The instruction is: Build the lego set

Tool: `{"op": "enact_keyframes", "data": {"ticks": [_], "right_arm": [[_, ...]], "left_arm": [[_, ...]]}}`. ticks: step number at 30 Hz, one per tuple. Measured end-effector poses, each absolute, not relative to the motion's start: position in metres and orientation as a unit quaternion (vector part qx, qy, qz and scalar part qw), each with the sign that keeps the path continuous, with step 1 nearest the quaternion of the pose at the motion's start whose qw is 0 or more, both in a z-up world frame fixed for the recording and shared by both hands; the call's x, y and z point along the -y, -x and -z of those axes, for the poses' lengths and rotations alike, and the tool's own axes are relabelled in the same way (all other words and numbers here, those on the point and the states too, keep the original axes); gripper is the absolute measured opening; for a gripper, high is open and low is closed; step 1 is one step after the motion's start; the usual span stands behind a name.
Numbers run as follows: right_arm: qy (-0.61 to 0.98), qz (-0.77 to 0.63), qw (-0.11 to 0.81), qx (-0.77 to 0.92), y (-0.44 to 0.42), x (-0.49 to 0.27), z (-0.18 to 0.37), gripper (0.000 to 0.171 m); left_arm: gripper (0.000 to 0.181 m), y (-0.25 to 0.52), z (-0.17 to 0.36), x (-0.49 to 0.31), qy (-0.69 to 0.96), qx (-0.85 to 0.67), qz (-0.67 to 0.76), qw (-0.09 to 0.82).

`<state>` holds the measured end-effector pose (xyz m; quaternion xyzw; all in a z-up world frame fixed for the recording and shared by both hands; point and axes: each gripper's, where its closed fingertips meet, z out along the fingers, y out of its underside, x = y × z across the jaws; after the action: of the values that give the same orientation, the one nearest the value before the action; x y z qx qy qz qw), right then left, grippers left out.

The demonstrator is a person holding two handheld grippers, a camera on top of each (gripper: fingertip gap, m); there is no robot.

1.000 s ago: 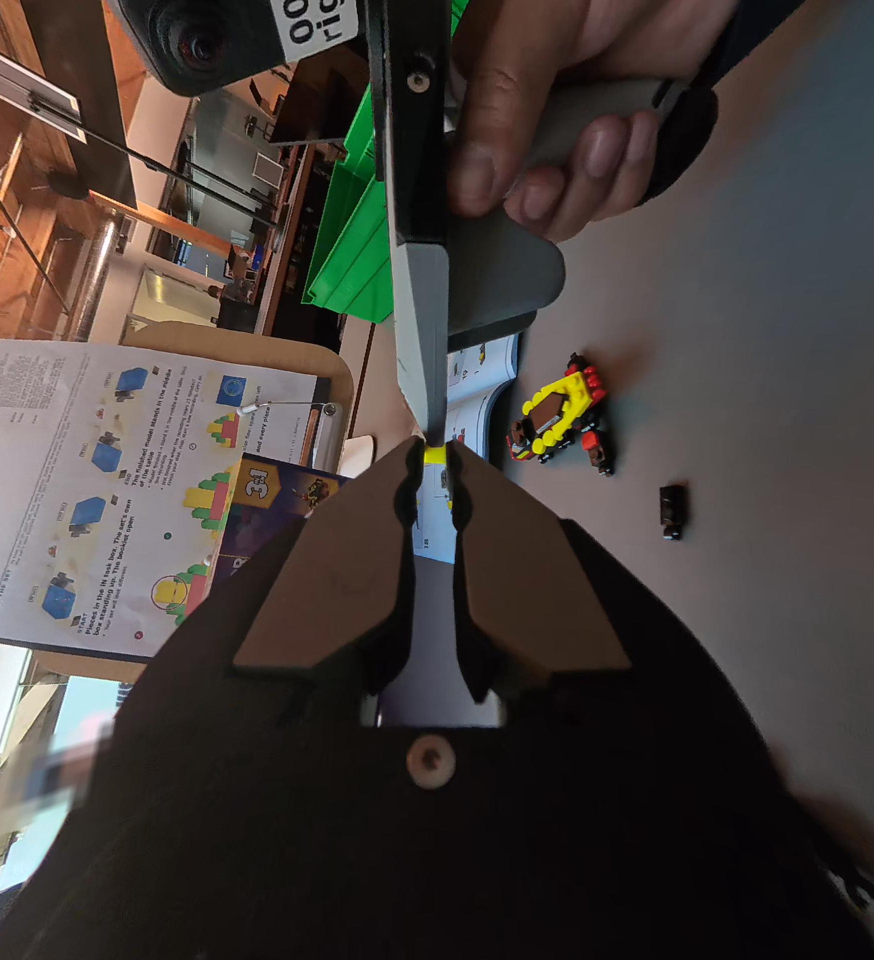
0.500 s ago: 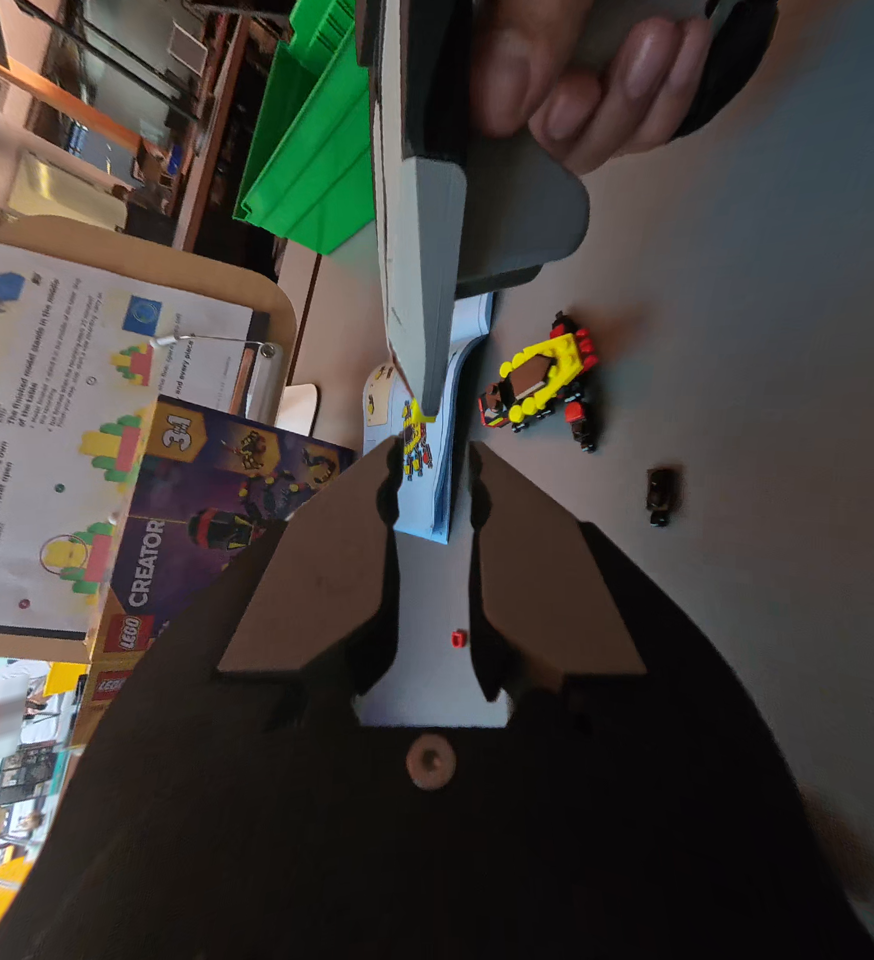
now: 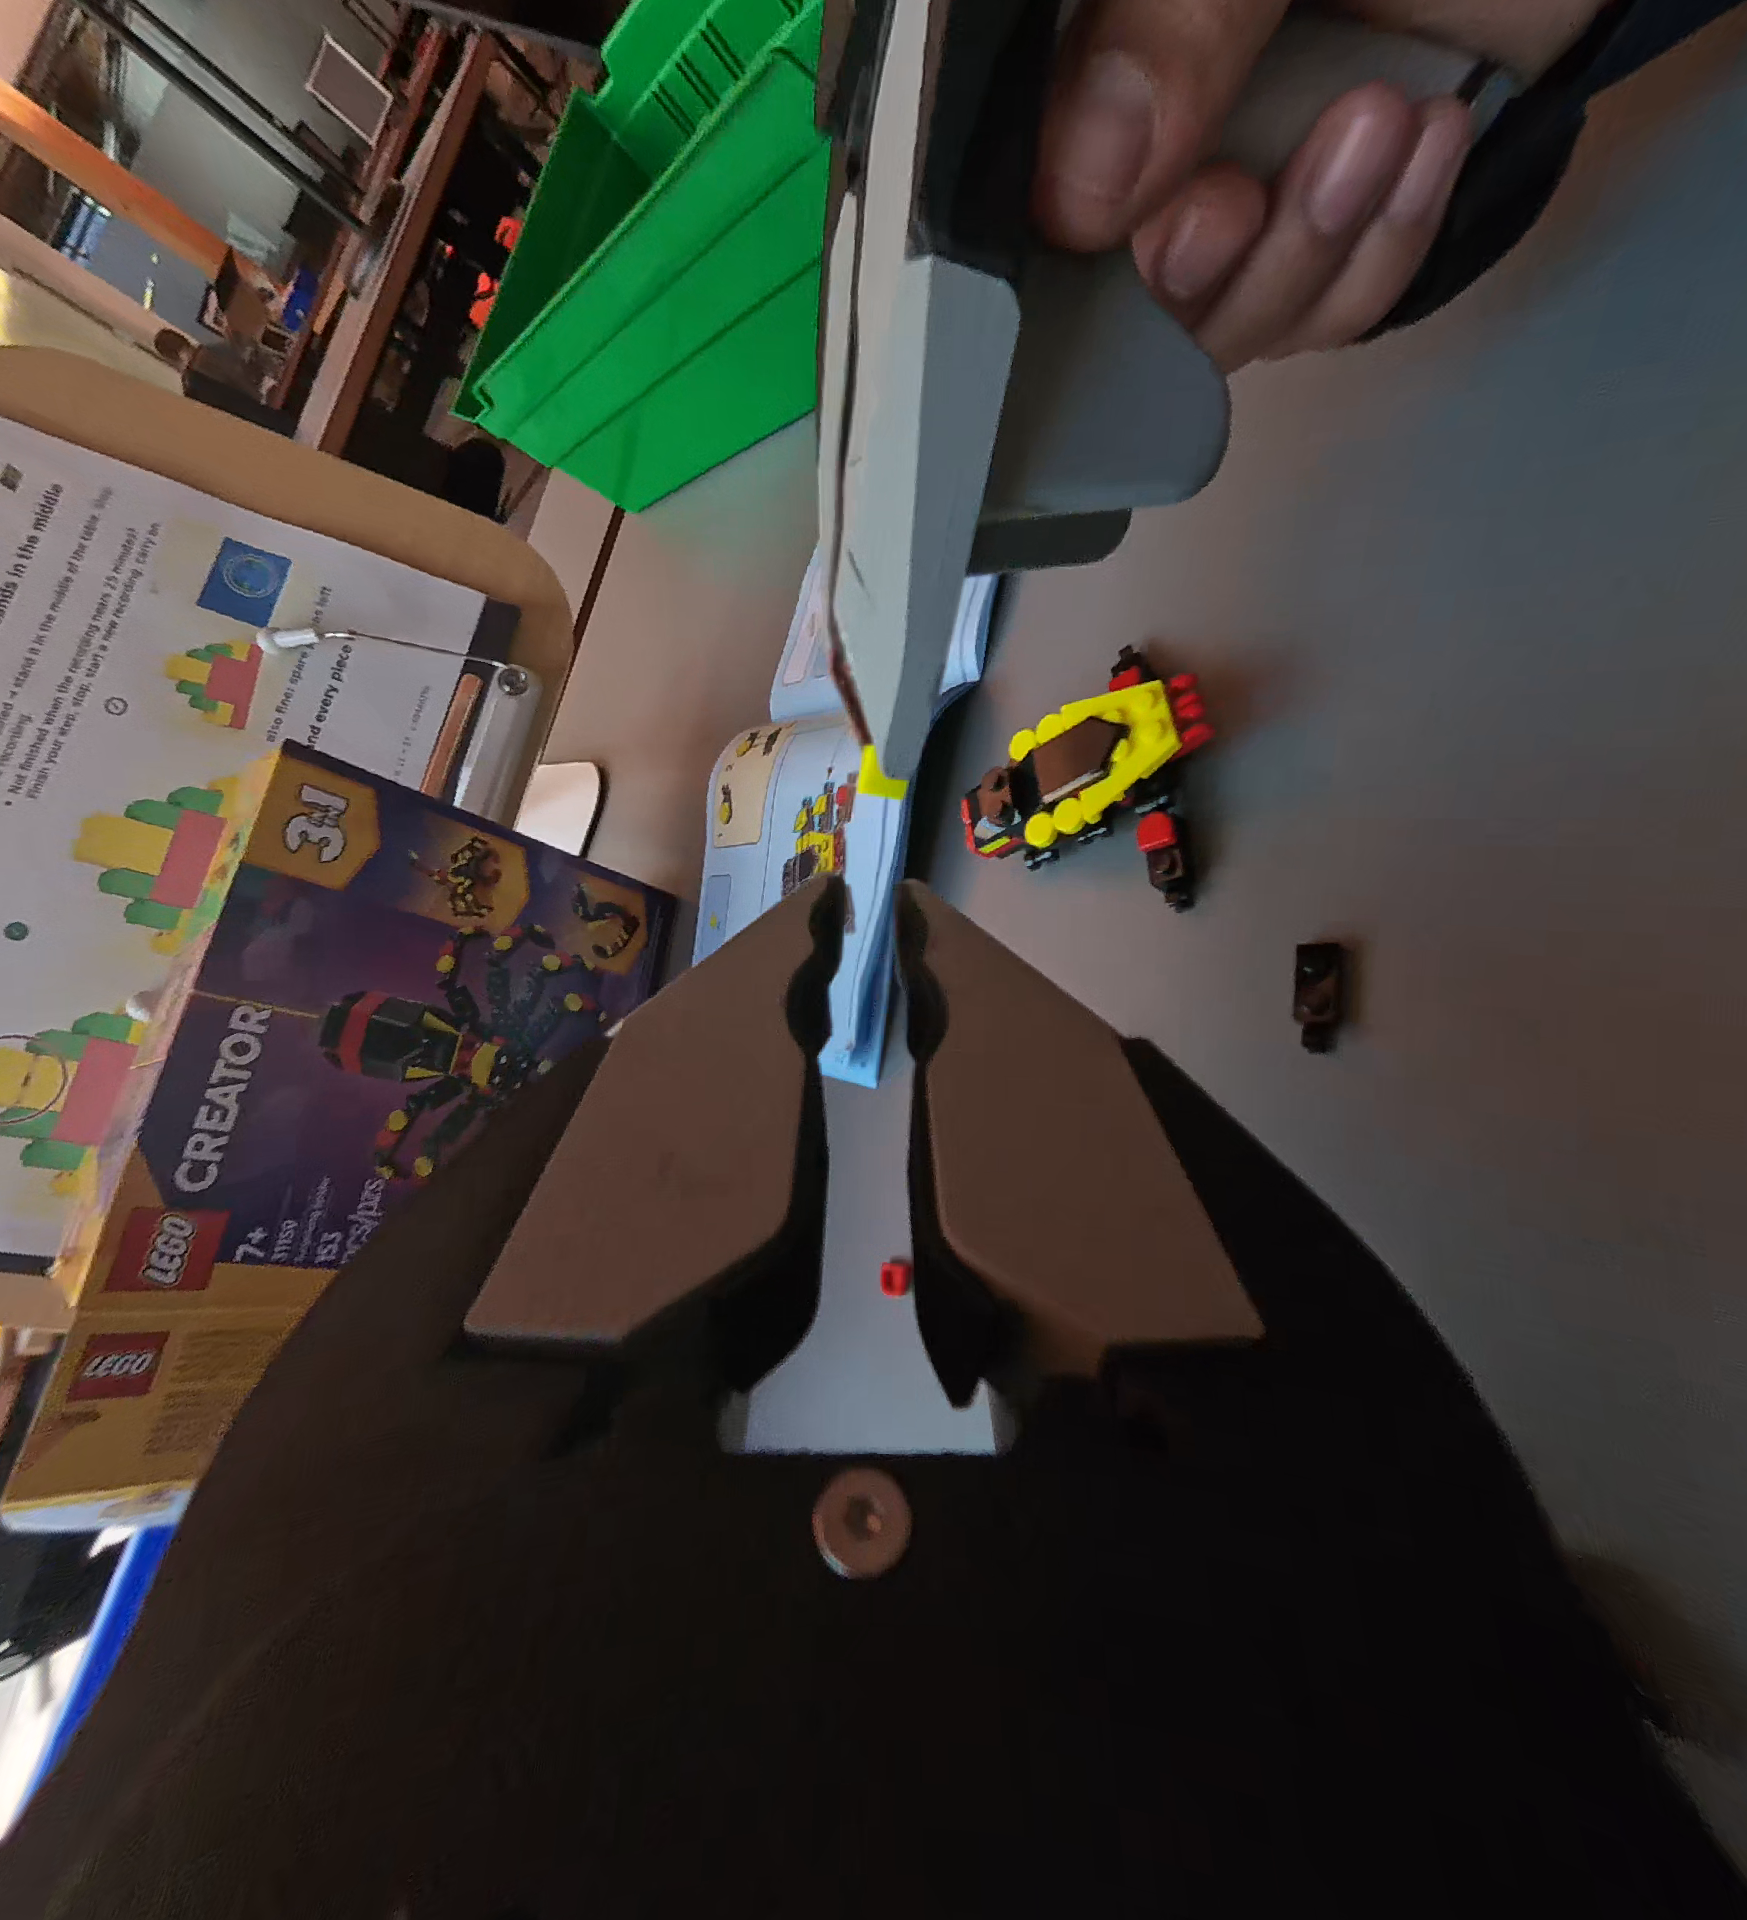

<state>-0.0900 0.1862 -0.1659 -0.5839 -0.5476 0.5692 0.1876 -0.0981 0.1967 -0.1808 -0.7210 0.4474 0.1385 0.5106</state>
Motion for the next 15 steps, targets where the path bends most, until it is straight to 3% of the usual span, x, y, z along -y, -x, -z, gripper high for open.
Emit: {"op": "enact_keyframes", "data": {"ticks": [1,15], "right_arm": [[0.583,-0.570,0.185,0.548,0.090,-0.186,0.166,0.002],[0.574,-0.597,0.125,0.547,0.086,-0.173,0.167,0.002]], "left_arm": [[0.008,0.094,0.181,-0.195,0.721,-0.449,-0.122,0.513],[0.005,0.079,0.178,-0.185,0.698,-0.475,-0.093,0.528]]}}
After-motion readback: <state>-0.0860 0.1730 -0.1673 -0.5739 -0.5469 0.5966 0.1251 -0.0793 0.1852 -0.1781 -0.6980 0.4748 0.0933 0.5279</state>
